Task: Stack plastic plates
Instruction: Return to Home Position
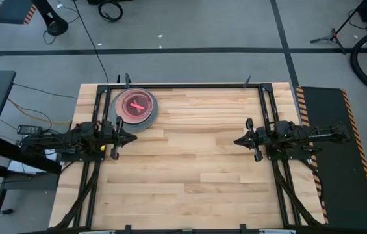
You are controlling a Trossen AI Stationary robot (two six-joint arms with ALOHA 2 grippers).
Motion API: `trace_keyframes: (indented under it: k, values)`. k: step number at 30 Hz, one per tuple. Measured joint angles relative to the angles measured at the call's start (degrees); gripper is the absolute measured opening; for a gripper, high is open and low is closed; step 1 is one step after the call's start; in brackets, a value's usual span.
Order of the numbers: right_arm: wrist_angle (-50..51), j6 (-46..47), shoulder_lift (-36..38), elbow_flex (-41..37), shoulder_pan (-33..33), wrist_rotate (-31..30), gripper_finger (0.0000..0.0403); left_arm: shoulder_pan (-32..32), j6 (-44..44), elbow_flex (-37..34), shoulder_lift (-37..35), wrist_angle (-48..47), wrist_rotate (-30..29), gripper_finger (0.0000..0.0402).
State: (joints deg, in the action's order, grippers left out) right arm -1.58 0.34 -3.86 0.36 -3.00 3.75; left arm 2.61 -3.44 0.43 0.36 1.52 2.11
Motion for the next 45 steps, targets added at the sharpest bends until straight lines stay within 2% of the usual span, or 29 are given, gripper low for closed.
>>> trace_keyframes:
  k: [7, 45]
  values:
    - [0.0, 0.0, 0.0, 0.0, 0.0, 0.0, 0.0018, 0.0, -0.4, 0.0, 0.0, 4.8, 0.4, 0.0027]
    - [0.0, 0.0, 0.0, 0.0, 0.0, 0.0, 0.0018, 0.0, -0.4, 0.0, 0.0, 5.5, 0.1, 0.0027]
